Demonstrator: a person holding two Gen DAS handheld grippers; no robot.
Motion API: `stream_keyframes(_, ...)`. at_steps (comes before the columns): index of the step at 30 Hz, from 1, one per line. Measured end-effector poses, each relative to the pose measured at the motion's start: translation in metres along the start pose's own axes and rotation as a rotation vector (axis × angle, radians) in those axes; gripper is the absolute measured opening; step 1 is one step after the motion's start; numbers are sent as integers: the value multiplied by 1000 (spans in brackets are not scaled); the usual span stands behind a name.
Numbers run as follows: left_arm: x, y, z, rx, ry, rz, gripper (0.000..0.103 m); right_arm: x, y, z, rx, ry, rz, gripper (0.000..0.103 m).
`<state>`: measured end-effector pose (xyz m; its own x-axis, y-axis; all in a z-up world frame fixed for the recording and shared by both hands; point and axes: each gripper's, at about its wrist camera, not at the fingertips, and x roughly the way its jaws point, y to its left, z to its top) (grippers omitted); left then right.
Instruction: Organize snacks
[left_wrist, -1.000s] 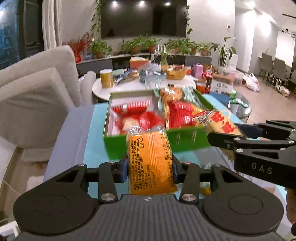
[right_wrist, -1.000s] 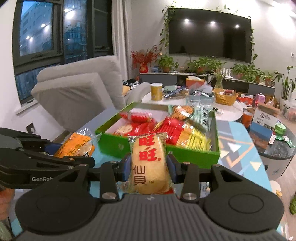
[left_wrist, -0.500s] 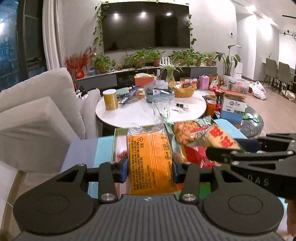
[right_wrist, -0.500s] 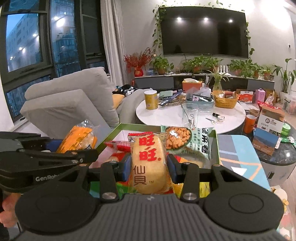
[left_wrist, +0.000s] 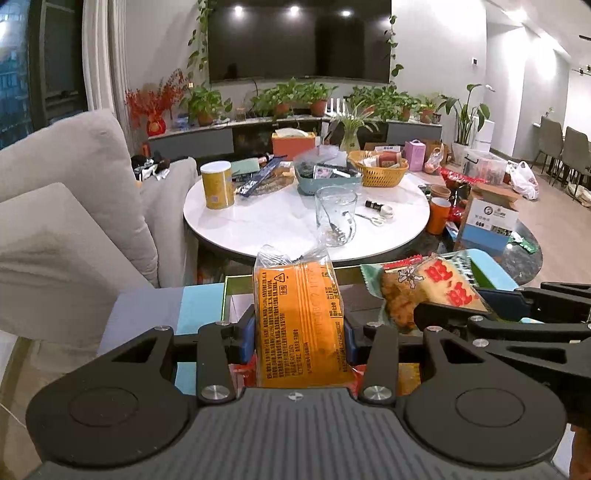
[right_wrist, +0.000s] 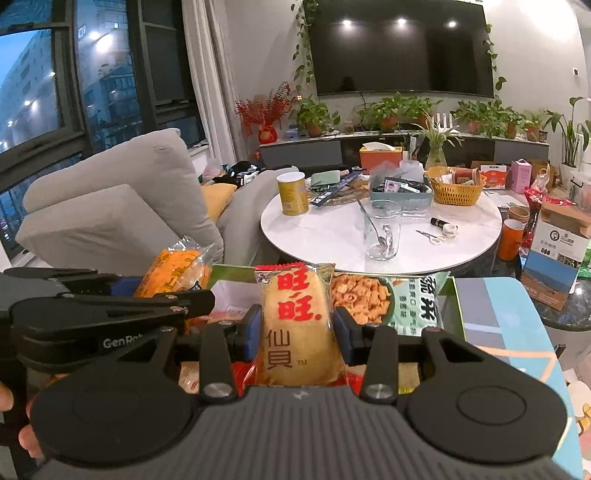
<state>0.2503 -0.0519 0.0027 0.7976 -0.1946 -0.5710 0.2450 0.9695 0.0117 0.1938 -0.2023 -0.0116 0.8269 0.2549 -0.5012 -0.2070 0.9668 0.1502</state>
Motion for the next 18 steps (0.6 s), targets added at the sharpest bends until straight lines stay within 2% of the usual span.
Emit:
stream_keyframes(7,26,3,-7,19,58,4,40,18,-3,0,42,37,14,38)
stream_keyframes(13,36,5,-10,25,69,19,42,20,1,3,53,35,15,38)
stream_keyframes(18,29,3,-10,57,24,44,59,21,3,8,69,18,21,38)
